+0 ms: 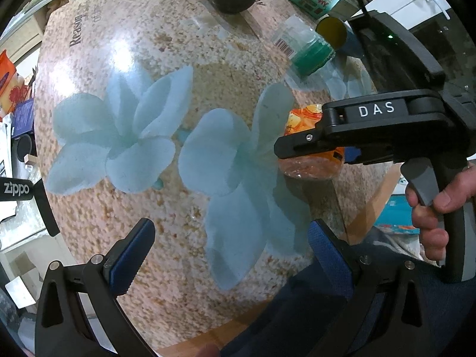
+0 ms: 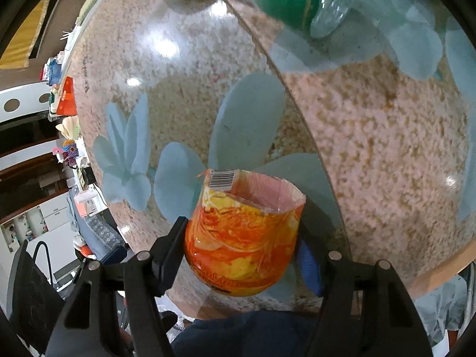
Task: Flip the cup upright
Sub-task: 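Rotate the held orange cup rim-up with the right tool and set it down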
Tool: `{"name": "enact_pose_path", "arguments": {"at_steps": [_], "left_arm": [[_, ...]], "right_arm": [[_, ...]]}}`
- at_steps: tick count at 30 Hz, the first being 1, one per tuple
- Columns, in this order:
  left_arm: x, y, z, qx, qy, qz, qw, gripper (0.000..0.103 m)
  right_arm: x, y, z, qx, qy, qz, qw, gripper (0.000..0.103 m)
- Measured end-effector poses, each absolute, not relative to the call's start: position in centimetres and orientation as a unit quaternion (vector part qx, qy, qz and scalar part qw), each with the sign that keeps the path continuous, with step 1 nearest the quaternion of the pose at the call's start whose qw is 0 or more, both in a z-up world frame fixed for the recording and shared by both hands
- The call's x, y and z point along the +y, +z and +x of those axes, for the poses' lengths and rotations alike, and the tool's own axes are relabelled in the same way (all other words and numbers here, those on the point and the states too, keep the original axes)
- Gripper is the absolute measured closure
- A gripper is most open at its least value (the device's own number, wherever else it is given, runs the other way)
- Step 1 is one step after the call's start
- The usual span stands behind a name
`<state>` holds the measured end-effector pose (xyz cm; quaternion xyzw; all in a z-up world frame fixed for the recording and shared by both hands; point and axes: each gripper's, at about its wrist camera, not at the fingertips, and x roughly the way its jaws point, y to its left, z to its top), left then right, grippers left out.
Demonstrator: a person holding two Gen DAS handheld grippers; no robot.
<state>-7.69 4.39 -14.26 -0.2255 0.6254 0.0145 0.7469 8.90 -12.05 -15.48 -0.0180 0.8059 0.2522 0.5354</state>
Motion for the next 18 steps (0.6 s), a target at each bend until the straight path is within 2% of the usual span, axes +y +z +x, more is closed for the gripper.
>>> {"name": "enact_pose_path", "arguments": {"at_steps": [7, 18], "left_arm": [[3.5, -12.9, -7.0, 0.618, 0.020, -0.227, 0.753, 0.000], [-0.3, -12.2, -6.3, 0.621, 0.050, -0.235, 0.746, 0.000]], "right_arm": [[-13.2, -14.0, 9.6, 0.779, 0.293, -0.027, 0.554, 0.037], [-13.6, -11.5, 10.1, 0.644, 0.404, -0.146, 0.633, 0.037]]}}
